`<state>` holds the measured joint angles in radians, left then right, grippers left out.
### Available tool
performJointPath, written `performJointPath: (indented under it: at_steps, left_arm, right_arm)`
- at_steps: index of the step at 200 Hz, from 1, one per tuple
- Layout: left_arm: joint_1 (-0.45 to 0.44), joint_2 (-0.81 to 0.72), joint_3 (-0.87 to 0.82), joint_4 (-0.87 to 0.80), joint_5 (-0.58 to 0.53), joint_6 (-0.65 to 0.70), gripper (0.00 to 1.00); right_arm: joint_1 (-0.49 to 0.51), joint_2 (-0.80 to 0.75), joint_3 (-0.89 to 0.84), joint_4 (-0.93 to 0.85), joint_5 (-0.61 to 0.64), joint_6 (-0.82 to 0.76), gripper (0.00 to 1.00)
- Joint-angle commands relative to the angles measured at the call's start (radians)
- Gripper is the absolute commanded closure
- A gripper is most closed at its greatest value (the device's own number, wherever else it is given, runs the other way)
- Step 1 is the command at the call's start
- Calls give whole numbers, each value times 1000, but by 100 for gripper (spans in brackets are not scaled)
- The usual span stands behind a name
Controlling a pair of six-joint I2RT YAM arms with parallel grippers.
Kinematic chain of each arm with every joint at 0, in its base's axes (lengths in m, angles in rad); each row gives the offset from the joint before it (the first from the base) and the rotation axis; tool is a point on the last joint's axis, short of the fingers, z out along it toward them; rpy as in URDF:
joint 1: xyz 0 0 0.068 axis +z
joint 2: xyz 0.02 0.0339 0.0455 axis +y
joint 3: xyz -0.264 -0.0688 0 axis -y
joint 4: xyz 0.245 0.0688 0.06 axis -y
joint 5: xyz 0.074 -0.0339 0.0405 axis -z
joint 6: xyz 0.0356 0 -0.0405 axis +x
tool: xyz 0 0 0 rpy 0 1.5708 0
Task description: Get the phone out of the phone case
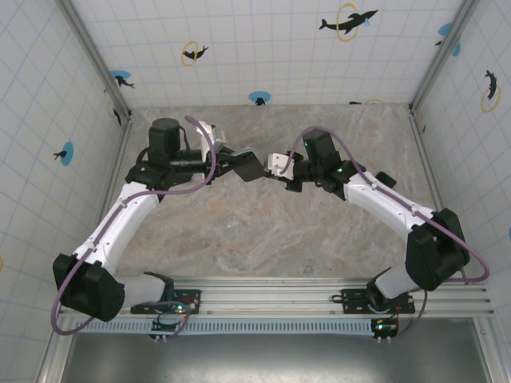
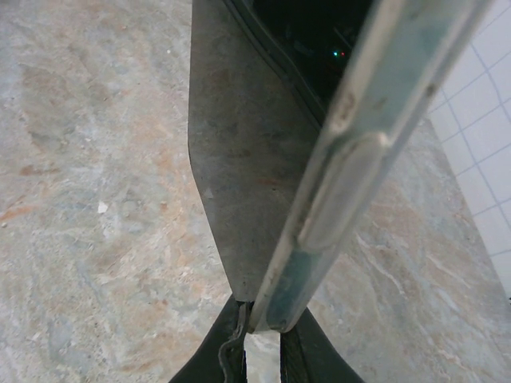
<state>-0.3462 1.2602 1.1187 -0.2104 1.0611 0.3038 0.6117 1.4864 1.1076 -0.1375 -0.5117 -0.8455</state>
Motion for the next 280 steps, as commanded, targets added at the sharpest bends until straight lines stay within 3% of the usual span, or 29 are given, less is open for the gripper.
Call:
performJointPath:
  at_steps: [1,70,119,153,180,206,226,242,280]
  left_arm:
    - [-71,12,-2,-177,244,-87,100]
    - [-70,21,11,-131,235,-103,100]
    - [-65,31,20,-101,218,-126,100]
    - [-46,33,31,-93,218,-123,100]
    - [-33,33,24,-65,149,-121,100]
    - [-15,17,-3,90,74,-235,100]
    - [-2,4,-23,183,30,-334,100]
    - [3,5,-28,223,2,-419,100]
    - [5,-11,-50,326,-106,-667,100]
  right_arm:
    - [0,-7,44,364,50,-7,98]
    - [-1,-13,34,349,163,-104,98]
    - [-37,-24,13,392,83,35,97]
    - [-39,-38,-9,341,117,-15,97]
    - [-64,-59,-27,375,55,73,97]
    - [-89,-87,-51,332,18,121,95]
    - [-111,-125,-100,338,-8,200,83]
    - [-141,-152,-135,349,-60,322,70]
    - [-175,-217,-236,433,-74,655,62]
